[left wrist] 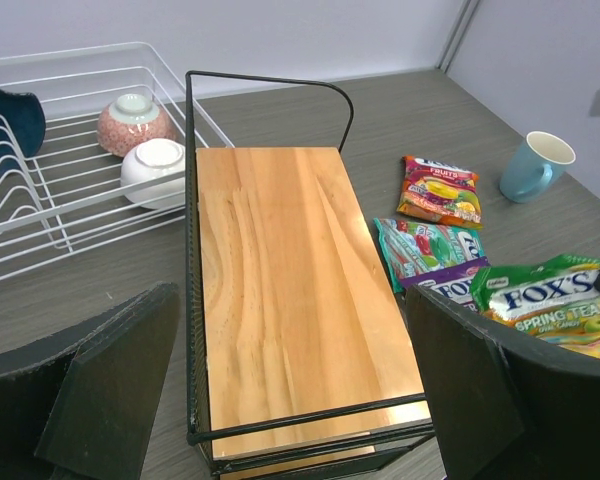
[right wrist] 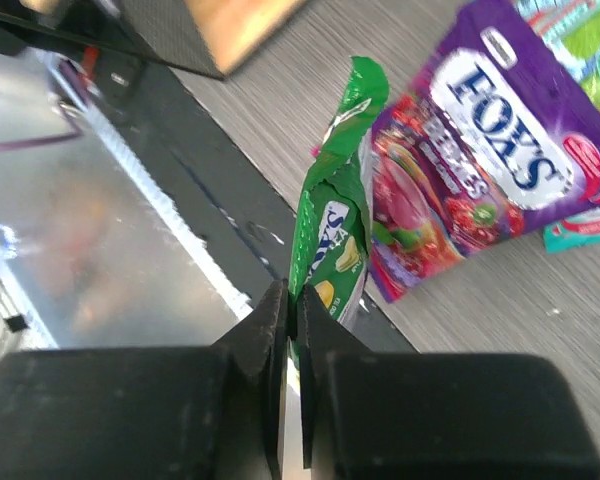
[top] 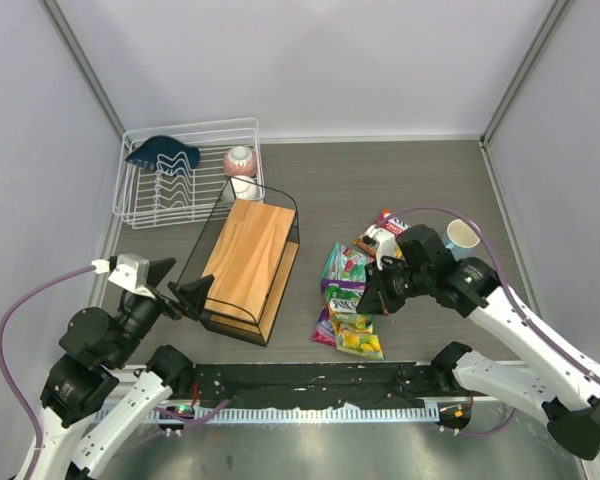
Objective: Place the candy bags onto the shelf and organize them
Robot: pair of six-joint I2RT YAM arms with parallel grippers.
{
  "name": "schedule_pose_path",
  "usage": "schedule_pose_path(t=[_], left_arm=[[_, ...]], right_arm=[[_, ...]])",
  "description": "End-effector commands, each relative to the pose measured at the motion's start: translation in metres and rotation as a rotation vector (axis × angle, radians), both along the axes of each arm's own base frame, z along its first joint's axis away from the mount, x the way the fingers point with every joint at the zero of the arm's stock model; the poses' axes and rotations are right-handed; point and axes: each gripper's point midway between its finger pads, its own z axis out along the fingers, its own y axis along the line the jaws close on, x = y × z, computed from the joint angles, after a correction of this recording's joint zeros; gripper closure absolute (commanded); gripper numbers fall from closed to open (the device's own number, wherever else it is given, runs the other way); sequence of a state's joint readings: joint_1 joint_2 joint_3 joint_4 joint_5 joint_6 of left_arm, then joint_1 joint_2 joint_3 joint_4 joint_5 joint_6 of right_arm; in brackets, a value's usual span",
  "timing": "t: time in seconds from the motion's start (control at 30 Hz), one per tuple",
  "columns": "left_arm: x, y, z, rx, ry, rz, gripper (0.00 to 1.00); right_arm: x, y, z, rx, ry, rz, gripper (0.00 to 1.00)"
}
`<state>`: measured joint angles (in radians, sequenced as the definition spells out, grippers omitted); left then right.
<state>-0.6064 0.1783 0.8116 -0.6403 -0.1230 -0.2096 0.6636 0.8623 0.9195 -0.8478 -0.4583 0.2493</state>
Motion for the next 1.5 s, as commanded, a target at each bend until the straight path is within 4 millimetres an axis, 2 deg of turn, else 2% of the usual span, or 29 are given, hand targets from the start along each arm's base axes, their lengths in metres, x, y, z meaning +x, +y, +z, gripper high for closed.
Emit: schedule_pose_path(t=[0.0, 0.03, 0.07, 0.1, 0.17, 0.3, 0.4, 0.43, 0.47, 0.5, 0.53, 0.6, 0.67, 0.7, 0.77, 0.83, 0.9, 1.0, 1.03, 1.1, 1.13, 1.17, 1.2, 1.27, 1.3, 1.33, 1.37, 1.43, 1.47], left_arm=[[-0.002, 0.002, 0.015, -0.026, -0.023, 0.005, 0.00], [-0.002, 0.002, 0.015, -0.027, -0.025, 0.006, 0.00], [-0.002, 0.002, 0.015, -0.024, -0.023, 0.006, 0.00], [-0.002, 0.003, 0.015, -0.023, -0.024, 0.006, 0.00], [-0.003, 0.003, 0.015, -0.022, -0.022, 0.006, 0.00], [-0.005, 0.000, 0.021, -0.012, -0.033, -0.020, 0.00], [-0.003, -0.006, 0.030, 0.006, -0.034, -0.046, 0.00], [-0.005, -0.012, 0.032, 0.011, -0.029, -0.075, 0.00], [0.001, -0.020, 0.030, 0.031, 0.000, -0.097, 0.00], [0.000, -0.023, 0.037, 0.027, -0.003, -0.117, 0.00], [-0.005, -0.038, 0.040, 0.025, 0.006, -0.200, 0.00], [-0.001, -0.060, 0.043, 0.024, 0.051, -0.286, 0.00], [-0.006, -0.083, 0.050, 0.002, 0.068, -0.412, 0.00], [0.003, -0.097, 0.043, 0.012, 0.116, -0.445, 0.00], [0.002, -0.115, 0.043, -0.003, 0.142, -0.534, 0.01], [0.011, -0.133, 0.037, -0.008, 0.193, -0.583, 0.00], [0.018, -0.146, 0.028, -0.007, 0.240, -0.618, 0.00], [0.018, -0.165, 0.028, 0.007, 0.237, -0.661, 0.00], [0.015, -0.178, 0.022, 0.024, 0.253, -0.689, 0.00], [0.019, -0.190, 0.022, 0.058, 0.247, -0.666, 0.00], [0.012, -0.205, 0.007, 0.109, 0.289, -0.697, 0.00], [0.011, -0.212, 0.006, 0.127, 0.291, -0.701, 0.00], [0.008, -0.217, -0.002, 0.155, 0.312, -0.703, 0.00], [-0.001, -0.235, -0.029, 0.228, 0.356, -0.709, 0.00], [-0.014, -0.246, -0.040, 0.260, 0.367, -0.743, 0.00], [-0.014, -0.250, -0.050, 0.284, 0.369, -0.717, 0.00], [-0.017, -0.255, -0.074, 0.327, 0.409, -0.712, 0.00], [-0.028, -0.268, -0.090, 0.342, 0.413, -0.733, 0.00], [-0.031, -0.269, -0.114, 0.368, 0.460, -0.723, 0.00]], right_arm=[[0.011, -0.004, -0.024, -0.091, 0.041, -0.047, 0.81], [0.016, -0.005, -0.028, -0.114, 0.050, -0.065, 0.71], [0.028, -0.009, -0.027, -0.147, 0.017, -0.121, 0.49], [0.035, -0.012, -0.027, -0.166, 0.003, -0.155, 0.38], [0.051, -0.015, -0.025, -0.192, -0.016, -0.237, 0.28], [0.092, -0.044, -0.016, -0.260, -0.123, -0.550, 0.24], [0.093, -0.045, -0.015, -0.188, -0.115, -0.639, 0.25], [0.087, -0.046, -0.026, -0.187, -0.095, -0.635, 0.24], [0.087, -0.047, -0.028, -0.171, -0.092, -0.652, 0.24], [0.084, -0.050, -0.024, -0.138, -0.093, -0.692, 0.24], [0.084, -0.060, -0.032, -0.150, -0.098, -0.740, 0.24], [0.082, -0.068, -0.029, -0.105, -0.102, -0.813, 0.24], [0.079, -0.080, -0.018, -0.044, -0.149, -0.878, 0.24], [0.079, -0.085, -0.013, -0.018, -0.160, -0.906, 0.24], [0.076, -0.094, 0.003, 0.046, -0.191, -0.956, 0.24], [0.074, -0.098, 0.015, 0.088, -0.210, -0.976, 0.24], [0.073, -0.102, 0.016, 0.080, -0.214, -0.986, 0.24], [0.073, -0.109, 0.017, 0.059, -0.221, -1.010, 0.24], [0.072, -0.110, 0.017, 0.059, -0.224, -1.015, 0.24], [0.073, -0.113, 0.018, 0.063, -0.229, -1.031, 0.24], [0.072, -0.113, 0.019, 0.070, -0.232, -1.034, 0.24], [0.072, -0.114, 0.021, 0.079, -0.236, -1.040, 0.24], [0.072, -0.116, 0.022, 0.085, -0.241, -1.048, 0.24], [0.071, -0.119, 0.025, 0.096, -0.250, -1.057, 0.24], [0.070, -0.120, 0.027, 0.111, -0.256, -1.062, 0.24], [0.070, -0.122, 0.028, 0.111, -0.263, -1.069, 0.24], [0.069, -0.123, 0.030, 0.116, -0.269, -1.071, 0.24], [0.067, -0.128, 0.031, 0.122, -0.279, -1.085, 0.24], [0.067, -0.128, 0.033, 0.130, -0.282, -1.086, 0.24]])
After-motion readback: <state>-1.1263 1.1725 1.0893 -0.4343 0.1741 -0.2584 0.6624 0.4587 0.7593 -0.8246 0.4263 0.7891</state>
